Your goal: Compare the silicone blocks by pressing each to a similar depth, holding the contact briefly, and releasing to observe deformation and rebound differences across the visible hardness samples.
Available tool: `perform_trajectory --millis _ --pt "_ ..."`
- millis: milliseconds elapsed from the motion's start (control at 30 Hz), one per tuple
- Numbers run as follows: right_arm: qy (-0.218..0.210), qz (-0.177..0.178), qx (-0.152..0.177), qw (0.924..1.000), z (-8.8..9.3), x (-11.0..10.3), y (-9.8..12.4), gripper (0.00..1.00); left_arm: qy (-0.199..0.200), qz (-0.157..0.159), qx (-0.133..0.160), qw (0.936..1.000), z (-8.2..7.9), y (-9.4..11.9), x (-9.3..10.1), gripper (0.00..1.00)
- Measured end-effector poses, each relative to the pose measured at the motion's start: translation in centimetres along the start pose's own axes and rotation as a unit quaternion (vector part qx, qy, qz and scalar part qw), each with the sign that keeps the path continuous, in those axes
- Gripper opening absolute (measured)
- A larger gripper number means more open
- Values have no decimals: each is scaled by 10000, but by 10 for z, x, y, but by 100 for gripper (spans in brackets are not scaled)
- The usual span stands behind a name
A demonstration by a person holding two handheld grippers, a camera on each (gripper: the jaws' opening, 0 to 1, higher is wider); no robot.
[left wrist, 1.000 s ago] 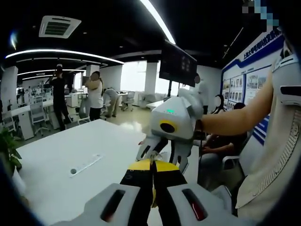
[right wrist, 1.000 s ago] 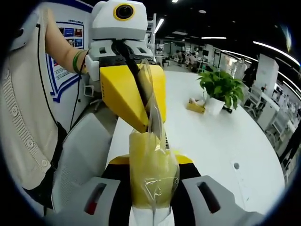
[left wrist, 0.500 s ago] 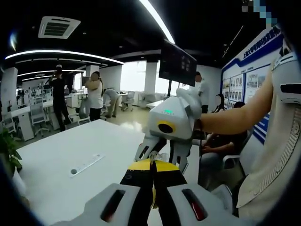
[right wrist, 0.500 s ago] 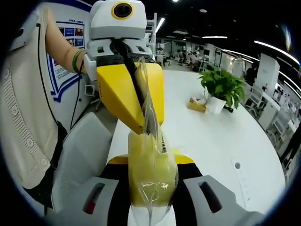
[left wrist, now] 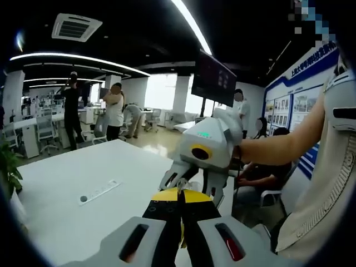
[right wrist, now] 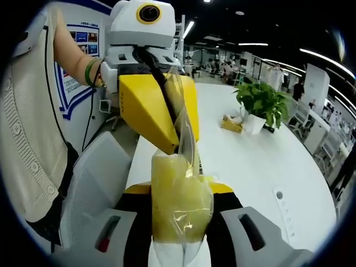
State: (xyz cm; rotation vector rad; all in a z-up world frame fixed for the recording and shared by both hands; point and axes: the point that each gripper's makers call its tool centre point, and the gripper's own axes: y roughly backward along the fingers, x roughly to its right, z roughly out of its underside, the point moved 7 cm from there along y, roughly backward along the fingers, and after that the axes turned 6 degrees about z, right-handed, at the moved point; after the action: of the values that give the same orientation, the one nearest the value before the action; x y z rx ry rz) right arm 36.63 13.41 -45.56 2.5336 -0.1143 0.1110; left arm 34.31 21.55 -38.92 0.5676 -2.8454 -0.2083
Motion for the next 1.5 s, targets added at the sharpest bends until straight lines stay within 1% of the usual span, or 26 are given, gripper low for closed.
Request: perform_trajectory --millis 133,200,267,300,467,533,667,700,800,867,900,933,967,1000,1033,1067,1133,1200,1267,1300,1333,1367,1400,1433,1467,1500 --pt "-42 18 -19 10000 2 -1 2 33 12 6 -22 10000 0 -1 1 0" --pt "-21 74 3 10000 4 -1 4 33 27 -10 -18 10000 0 -2 1 0" --pt "-43 114 -42 9999 6 -2 6 34 57 -15 -18 10000 0 -2 2 0" --pt "-60 134 -40 9999 7 -2 7 36 82 -21 -5 10000 0 -2 2 0" --pt "-136 401 -2 9991 15 -4 15 53 163 -37 -17 9999 1 -4 4 0" --pt "-199 548 94 9983 18 -6 20 58 226 -34 -5 9997 2 -5 5 0" --pt "-270 810 305 9959 22 -10 31 59 343 -30 9 9994 3 -9 7 0" --pt "-289 899 404 9947 22 -11 34 59 344 -43 -1 9994 3 -10 8 0" --pt "-434 1073 568 9917 24 -13 42 62 421 -40 2 9991 5 -13 9 0" --pt "-524 1259 752 9878 25 -15 50 63 487 -64 9 9988 6 -16 10 0" --pt "-559 1396 888 9846 26 -16 56 64 549 -60 23 9985 6 -17 10 0" --pt "-576 1459 923 9833 26 -16 57 65 564 -55 31 9984 6 -17 10 0" --pt "-620 1665 1008 9789 29 -18 65 66 605 -72 40 9981 7 -19 10 0" --pt "-643 1757 1063 9766 30 -19 69 67 637 -106 34 9979 9 -21 9 0" --pt "-716 1915 1175 9718 32 -21 75 69 669 -102 34 9977 10 -22 9 0" --pt "-784 1982 1269 9687 33 -23 79 70 734 -115 50 9972 12 -24 9 0" --pt "-1052 2097 1441 9614 39 -28 87 72 801 -161 24 9967 17 -28 7 0" --pt "-1307 2233 1667 9514 44 -34 95 74 866 -228 -14 9960 21 -32 6 0" --pt "-1444 2451 1707 9434 52 -39 103 74 882 -237 -49 9958 27 -37 4 0" --pt "-1527 2532 1742 9393 55 -41 105 75 969 -243 -87 9950 34 -42 1 0" --pt "-1720 2589 1813 9330 59 -45 108 78 1016 -242 -84 9945 37 -44 -1 0" --pt "-1791 2595 1827 9312 60 -46 109 80 1113 -289 -77 9933 42 -47 -4 0" --pt "-1945 2741 1862 9232 64 -49 113 83 1183 -278 -80 9926 47 -50 -6 0" --pt "-1973 2838 1909 9187 66 -50 116 86 1136 -290 -103 9931 53 -54 -9 0" --pt "-2057 2933 1932 9134 71 -53 119 87 1241 -338 -135 9916 59 -57 -11 0" --pt "-2136 2985 1894 9107 75 -55 121 87 1329 -334 -157 9904 64 -61 -13 0"
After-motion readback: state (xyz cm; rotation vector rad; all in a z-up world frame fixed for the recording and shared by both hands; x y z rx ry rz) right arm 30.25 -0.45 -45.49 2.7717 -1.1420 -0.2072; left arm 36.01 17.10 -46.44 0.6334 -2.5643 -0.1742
